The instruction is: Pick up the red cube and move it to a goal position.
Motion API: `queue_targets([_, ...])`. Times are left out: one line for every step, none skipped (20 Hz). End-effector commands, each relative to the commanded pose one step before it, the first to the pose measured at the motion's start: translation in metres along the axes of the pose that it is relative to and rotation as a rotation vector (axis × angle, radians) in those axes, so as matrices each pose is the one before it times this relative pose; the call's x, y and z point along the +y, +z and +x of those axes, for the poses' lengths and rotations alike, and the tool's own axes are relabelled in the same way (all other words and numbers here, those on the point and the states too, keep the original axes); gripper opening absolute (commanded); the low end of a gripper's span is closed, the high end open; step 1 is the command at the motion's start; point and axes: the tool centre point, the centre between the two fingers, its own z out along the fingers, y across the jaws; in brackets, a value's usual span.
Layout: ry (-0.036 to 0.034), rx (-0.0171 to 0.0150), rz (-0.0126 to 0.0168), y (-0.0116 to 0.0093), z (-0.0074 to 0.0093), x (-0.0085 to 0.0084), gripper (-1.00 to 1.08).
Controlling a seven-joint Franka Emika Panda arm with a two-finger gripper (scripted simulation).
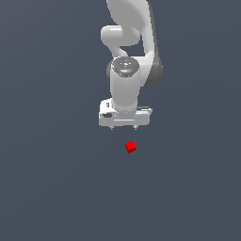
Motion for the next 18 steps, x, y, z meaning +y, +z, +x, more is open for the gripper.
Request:
queue_targets([0.0, 0.0, 0.0, 0.0, 0.0, 0.00001, 1.0])
queue_targets([-0.00097, 0.00008, -0.00004, 0.00031, 0.00006, -0.00014, 1.0])
queue_targets([-0.00243, 0.00019, -0.00005, 0.00096, 0.00019, -0.00013, 1.0])
queue_targets([-0.0043, 0.00034, -0.00009, 0.00159, 0.00031, -0.00036, 1.0])
queue_targets([-0.00596, 0.00048, -0.00012, 0.00223, 0.00044, -0.00046, 1.0])
queue_targets([-0.00773, 0.00062, -0.00015, 0.00287, 0.00056, -0.00062, 1.0])
queue_targets([-0.00941, 0.00075, -0.00019, 0.00351, 0.00069, -0.00074, 1.0])
queue_targets([-0.0111, 0.00089, -0.00022, 0.00413, 0.00081, -0.00088, 1.0])
queue_targets([-0.01273, 0.00102, -0.00025, 0.00474, 0.00094, -0.00101, 1.0])
queue_targets([-0.0143, 0.00115, -0.00028, 0.00534, 0.00106, -0.00114, 1.0])
queue_targets([-0.01584, 0.00128, -0.00031, 0.00591, 0.00118, -0.00126, 1.0])
queue_targets([-0.01734, 0.0014, -0.00035, 0.00646, 0.0013, -0.00139, 1.0])
queue_targets([-0.01877, 0.00152, -0.00039, 0.007, 0.00142, -0.0015, 1.0])
queue_targets([-0.02016, 0.00163, -0.00044, 0.00751, 0.00154, -0.00162, 1.0])
queue_targets([-0.02149, 0.00174, -0.00049, 0.00801, 0.00166, -0.00172, 1.0])
queue_targets([-0.02279, 0.00185, -0.00054, 0.00849, 0.00177, -0.00183, 1.0])
queue_targets([-0.02386, 0.00194, -0.00058, 0.0089, 0.00187, -0.0019, 1.0])
queue_targets([-0.02293, 0.00186, -0.00058, 0.00855, 0.00181, -0.00184, 1.0])
